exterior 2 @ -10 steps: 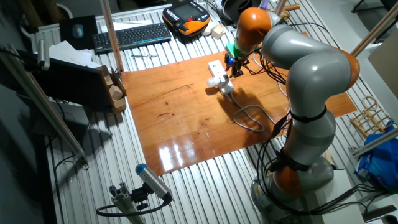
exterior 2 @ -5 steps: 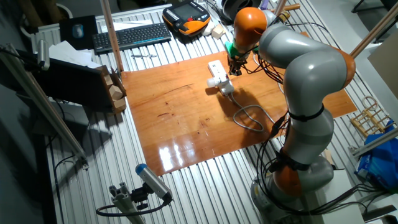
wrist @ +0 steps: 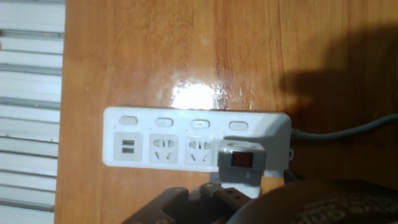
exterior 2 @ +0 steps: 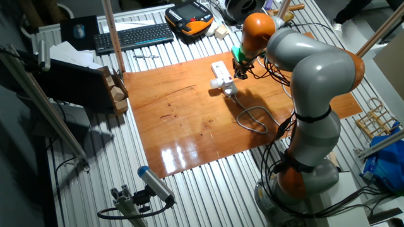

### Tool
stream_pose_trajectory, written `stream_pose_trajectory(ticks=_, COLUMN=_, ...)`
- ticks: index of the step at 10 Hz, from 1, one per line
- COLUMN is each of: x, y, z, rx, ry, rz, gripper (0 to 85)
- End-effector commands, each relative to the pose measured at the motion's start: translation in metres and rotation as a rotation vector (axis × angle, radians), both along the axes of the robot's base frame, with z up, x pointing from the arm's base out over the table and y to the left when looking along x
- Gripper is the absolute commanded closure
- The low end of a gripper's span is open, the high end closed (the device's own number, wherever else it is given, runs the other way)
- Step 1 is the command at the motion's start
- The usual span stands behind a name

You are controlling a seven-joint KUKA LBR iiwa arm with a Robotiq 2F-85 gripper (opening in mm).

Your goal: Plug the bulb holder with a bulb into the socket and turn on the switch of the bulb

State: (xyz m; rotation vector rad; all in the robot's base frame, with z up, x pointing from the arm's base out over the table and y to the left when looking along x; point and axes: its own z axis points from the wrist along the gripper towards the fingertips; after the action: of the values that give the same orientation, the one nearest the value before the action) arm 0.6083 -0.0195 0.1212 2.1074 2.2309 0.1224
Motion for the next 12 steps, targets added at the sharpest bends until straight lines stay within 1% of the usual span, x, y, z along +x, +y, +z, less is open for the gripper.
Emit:
stream_pose_trajectory(ticks=1, x=0.0004, y=-0.001, z=-0.004, rx=0.005, ry=-0.002, rz=-0.002, gripper=85.0)
stream_pose_trajectory(ticks=3, x=0.0014, y=-0.003, z=-0.013, rx=0.019, ry=-0.005, rz=-0.006, gripper=85.0)
stream_pose_trajectory(ticks=4, x=0.0017, y=-0.004, z=-0.019, rx=0.022, ry=-0.013, rz=-0.006, gripper=85.0)
stream_pose_trajectory(ticks=5, x=0.0022, y=-0.004, z=-0.023, rx=0.027, ry=-0.014, rz=-0.006, gripper=85.0)
stream_pose_trajectory(ticks=7, x=0.0033, y=-0.003, z=-0.029, rx=0.044, ry=-0.011, rz=-0.011, gripper=85.0)
stream_pose_trajectory(ticks=10, x=0.0073, y=-0.001, z=-0.038, rx=0.050, ry=-0.015, rz=-0.025, gripper=85.0)
stream_pose_trajectory(ticks=11, x=0.0087, y=-0.002, z=-0.040, rx=0.052, ry=-0.010, rz=-0.028, gripper=85.0)
stream_pose_trajectory(ticks=12, x=0.0095, y=-0.002, z=-0.043, rx=0.051, ry=-0.012, rz=-0.031, gripper=85.0)
